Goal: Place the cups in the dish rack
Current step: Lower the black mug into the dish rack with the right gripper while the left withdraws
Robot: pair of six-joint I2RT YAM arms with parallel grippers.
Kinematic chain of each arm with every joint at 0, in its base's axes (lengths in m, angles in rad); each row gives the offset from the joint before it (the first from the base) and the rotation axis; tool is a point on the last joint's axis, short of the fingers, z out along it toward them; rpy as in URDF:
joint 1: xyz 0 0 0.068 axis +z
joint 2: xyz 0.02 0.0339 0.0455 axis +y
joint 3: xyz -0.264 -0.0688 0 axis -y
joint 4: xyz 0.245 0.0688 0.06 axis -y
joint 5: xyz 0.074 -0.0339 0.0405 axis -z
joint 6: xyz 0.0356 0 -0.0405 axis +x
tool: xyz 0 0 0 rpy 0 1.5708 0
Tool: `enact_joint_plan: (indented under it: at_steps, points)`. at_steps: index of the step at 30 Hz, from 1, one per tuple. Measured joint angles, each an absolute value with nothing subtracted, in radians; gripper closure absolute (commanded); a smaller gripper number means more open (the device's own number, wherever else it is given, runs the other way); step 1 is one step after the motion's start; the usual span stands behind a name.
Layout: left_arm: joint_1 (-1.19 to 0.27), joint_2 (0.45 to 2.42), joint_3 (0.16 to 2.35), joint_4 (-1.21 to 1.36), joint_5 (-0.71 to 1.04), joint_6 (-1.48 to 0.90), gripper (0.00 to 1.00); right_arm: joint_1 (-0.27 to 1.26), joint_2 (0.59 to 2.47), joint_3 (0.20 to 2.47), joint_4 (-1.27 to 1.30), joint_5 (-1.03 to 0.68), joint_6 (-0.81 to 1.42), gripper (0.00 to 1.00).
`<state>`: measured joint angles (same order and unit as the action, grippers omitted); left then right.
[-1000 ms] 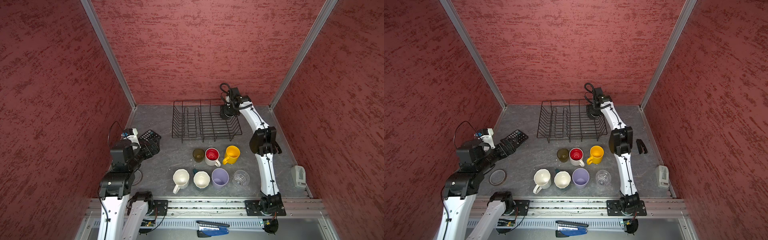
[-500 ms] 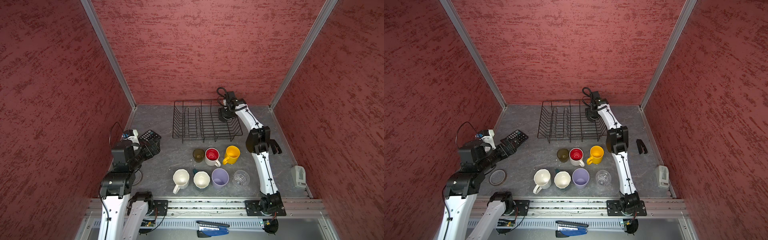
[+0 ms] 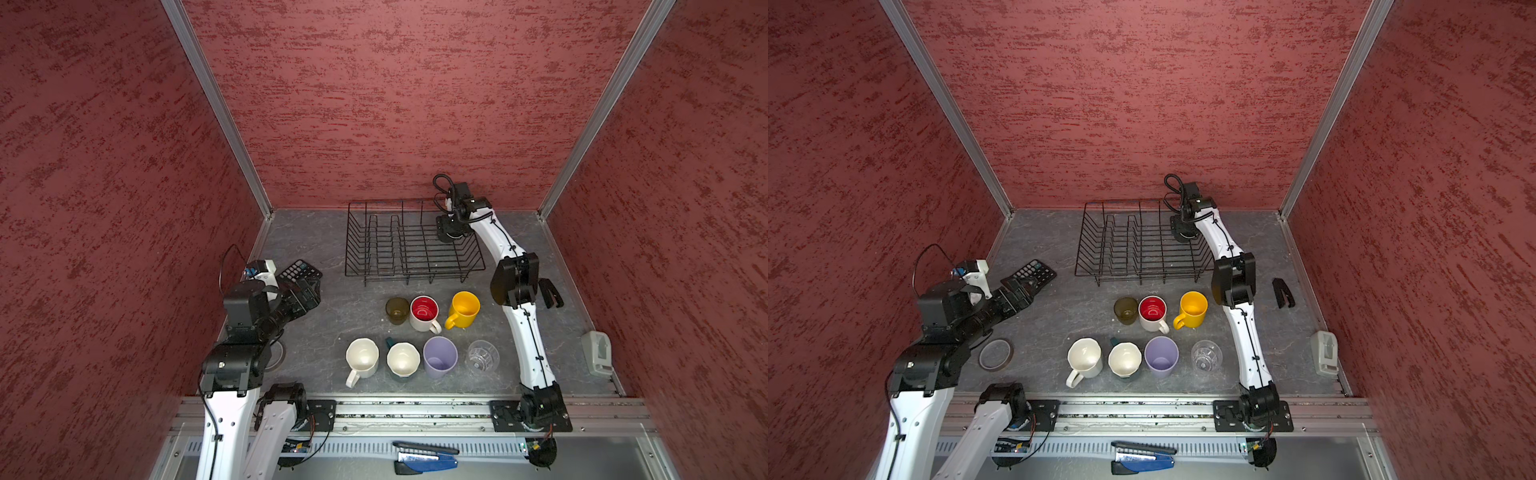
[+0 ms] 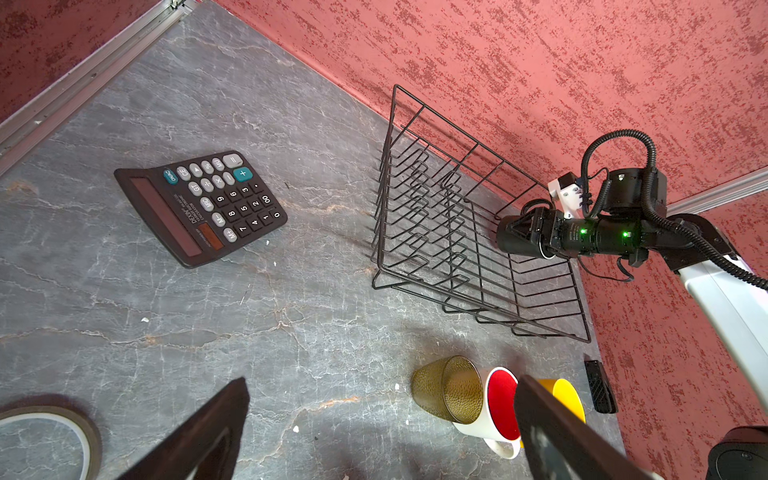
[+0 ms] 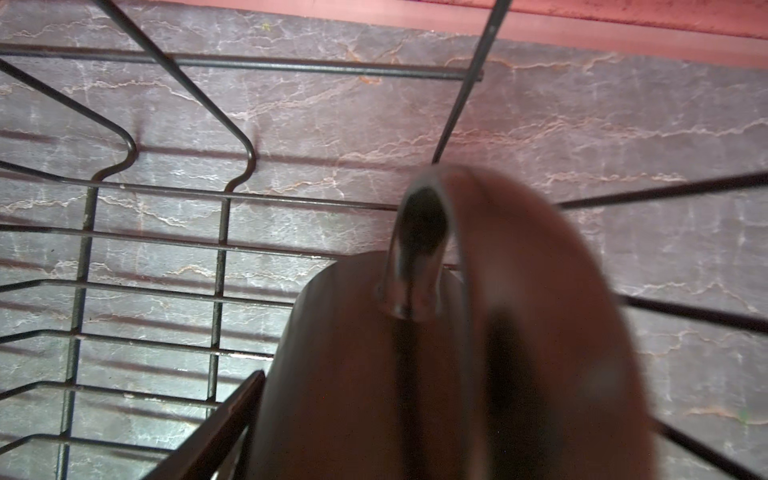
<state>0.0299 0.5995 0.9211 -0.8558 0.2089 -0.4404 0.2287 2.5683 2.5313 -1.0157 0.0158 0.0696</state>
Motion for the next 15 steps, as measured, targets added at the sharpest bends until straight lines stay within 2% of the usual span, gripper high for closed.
enact_joint_plan:
  at_steps: [3, 5, 15]
  points:
    - [0.03, 0.599, 0.921, -0.856, 0.211, -0.441, 0.0, 0.23, 2.568, 2.531, -1.015, 0.015, 0.069, 0.09]
    - [0.03, 0.599, 0.92, -0.856, 0.212, -0.441, 0.0, 0.231, 2.568, 2.537, -1.011, 0.016, 0.066, 0.06]
    - [0.03, 0.595, 0.912, -0.856, 0.213, -0.441, 0.0, 0.237, 2.565, 2.559, -0.985, 0.022, 0.062, 0.01]
